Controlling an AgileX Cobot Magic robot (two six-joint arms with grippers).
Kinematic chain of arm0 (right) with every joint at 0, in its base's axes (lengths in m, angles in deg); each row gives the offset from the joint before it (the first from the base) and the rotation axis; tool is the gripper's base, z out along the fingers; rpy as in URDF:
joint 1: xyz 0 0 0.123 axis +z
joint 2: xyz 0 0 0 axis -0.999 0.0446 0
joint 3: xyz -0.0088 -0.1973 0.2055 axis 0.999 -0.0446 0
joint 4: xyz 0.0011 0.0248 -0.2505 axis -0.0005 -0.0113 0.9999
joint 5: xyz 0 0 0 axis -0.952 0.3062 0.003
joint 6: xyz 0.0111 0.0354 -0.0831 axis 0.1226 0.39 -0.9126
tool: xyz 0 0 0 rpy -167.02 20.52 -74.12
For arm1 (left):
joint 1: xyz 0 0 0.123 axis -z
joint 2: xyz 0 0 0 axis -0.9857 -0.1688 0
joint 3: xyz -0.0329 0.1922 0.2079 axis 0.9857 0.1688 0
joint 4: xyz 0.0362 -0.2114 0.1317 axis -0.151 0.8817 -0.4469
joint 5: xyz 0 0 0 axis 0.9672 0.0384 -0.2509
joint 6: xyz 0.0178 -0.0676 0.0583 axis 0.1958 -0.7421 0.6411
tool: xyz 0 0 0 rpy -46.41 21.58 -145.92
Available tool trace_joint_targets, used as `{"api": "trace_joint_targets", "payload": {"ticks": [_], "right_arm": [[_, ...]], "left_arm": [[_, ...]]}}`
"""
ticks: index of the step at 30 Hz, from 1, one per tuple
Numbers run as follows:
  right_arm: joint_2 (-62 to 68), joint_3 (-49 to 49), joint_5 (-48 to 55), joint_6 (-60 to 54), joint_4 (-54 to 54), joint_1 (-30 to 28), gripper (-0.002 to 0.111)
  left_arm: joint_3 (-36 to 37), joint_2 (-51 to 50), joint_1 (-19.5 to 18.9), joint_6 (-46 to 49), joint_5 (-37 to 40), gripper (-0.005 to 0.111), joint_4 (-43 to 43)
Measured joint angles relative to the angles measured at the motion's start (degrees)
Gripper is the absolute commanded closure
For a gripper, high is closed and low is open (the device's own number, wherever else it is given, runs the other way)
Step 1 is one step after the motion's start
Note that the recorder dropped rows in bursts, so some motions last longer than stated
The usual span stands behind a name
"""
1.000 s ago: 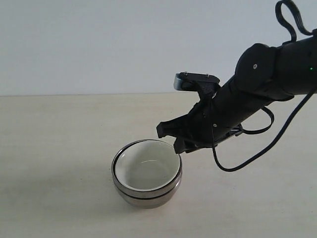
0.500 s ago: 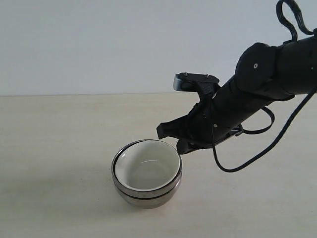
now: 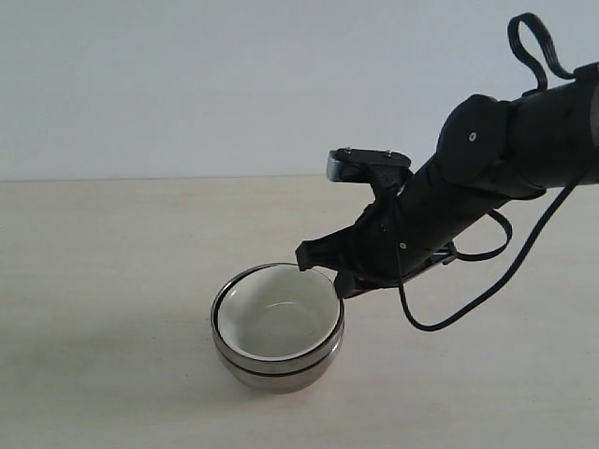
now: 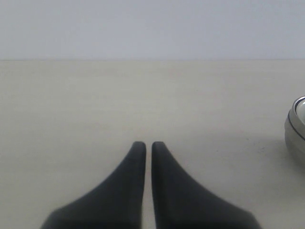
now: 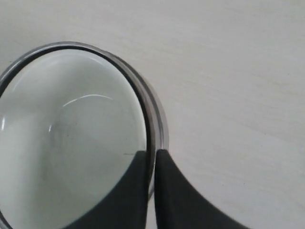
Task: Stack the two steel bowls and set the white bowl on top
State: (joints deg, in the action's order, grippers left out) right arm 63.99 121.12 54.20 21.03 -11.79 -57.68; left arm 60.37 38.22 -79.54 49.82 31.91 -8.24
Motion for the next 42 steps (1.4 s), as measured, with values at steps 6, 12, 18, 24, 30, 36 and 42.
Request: {"api": "trace_joint_targets", "payload": {"ticks": [6, 12, 18, 24, 30, 36, 42], "right_arm": [[0.3, 0.0, -0.5, 0.0, 0.0, 0.0, 0.108], [0.3, 0.0, -0.6, 0.0, 0.0, 0.1, 0.108], [0.3, 0.0, -1.6, 0.0, 0.1, 1.7, 0.108], [-0.2, 0.0, -2.5, 0.7, 0.3, 1.7, 0.108], [-4.4, 0.0, -2.7, 2.9, 4.6, 2.0, 0.108], [-7.3, -2.5, -4.9, 5.8, 8.0, 2.2, 0.108], [-14.5, -10.9, -11.0, 6.6, 8.9, -0.2, 0.108]], "left_arm": [[0.0, 0.0, 0.0, 0.0, 0.0, 0.103, 0.0], [0.0, 0.0, 0.0, 0.0, 0.0, 0.103, 0.0], [0.0, 0.0, 0.0, 0.0, 0.0, 0.103, 0.0], [0.0, 0.0, 0.0, 0.0, 0.0, 0.103, 0.0], [0.0, 0.0, 0.0, 0.0, 0.0, 0.103, 0.0], [0.0, 0.0, 0.0, 0.0, 0.0, 0.103, 0.0], [0.0, 0.0, 0.0, 0.0, 0.0, 0.103, 0.0]]}}
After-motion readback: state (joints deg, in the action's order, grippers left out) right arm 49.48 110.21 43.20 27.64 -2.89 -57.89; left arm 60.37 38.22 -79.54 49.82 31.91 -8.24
